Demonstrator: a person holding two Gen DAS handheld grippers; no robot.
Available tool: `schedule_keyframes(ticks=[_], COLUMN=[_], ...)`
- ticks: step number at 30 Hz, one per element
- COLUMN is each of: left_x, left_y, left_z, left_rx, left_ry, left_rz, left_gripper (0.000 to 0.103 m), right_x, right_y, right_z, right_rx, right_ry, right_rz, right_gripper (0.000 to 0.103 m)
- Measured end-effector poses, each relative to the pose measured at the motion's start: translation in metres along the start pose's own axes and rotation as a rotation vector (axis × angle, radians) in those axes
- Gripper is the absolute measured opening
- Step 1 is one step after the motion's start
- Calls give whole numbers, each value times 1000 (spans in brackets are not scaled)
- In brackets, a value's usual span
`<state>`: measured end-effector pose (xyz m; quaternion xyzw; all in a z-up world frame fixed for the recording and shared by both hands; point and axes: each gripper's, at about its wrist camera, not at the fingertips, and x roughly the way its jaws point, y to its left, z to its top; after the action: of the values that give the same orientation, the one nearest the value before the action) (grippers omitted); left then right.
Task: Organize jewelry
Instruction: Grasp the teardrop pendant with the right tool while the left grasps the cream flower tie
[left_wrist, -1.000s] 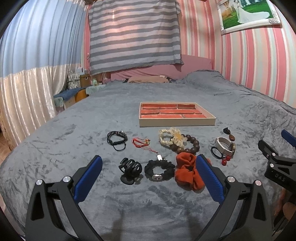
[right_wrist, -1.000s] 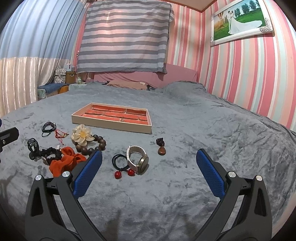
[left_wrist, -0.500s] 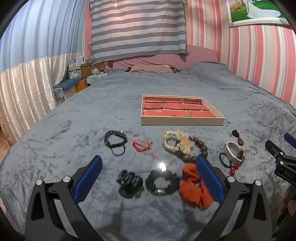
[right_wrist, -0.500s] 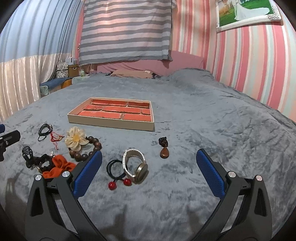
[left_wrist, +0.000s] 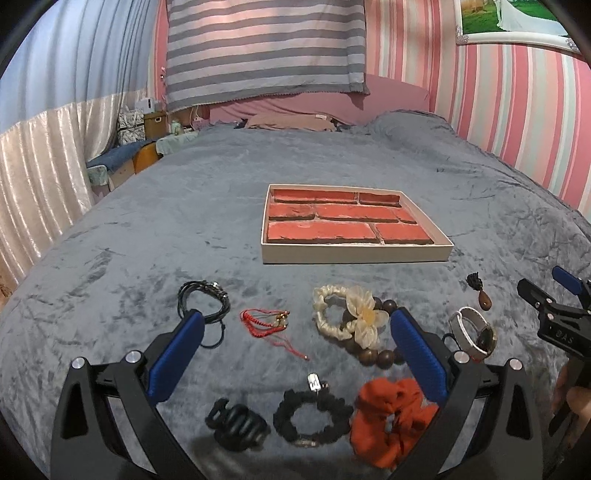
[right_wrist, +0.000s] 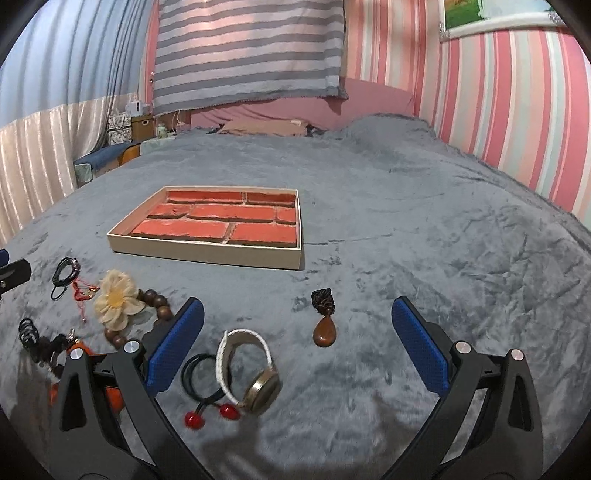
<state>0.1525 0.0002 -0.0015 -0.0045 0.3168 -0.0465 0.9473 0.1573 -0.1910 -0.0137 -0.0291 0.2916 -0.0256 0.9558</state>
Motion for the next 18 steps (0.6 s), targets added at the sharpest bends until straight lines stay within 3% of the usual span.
schedule_keyframes(ticks=[15,18], left_x=[75,90], left_y=[9,7], left_z=[11,10], left_rx=[20,34], left_ry=[152,184], left_rz=[-27,-45], left_gripper=[98,94], right_x=[80,97], right_y=[-30,-31], right_z=[-1,-7], right_rx=[17,12], right_ry=[139,186], right_rz=[-9,-1], right_gripper=[99,93])
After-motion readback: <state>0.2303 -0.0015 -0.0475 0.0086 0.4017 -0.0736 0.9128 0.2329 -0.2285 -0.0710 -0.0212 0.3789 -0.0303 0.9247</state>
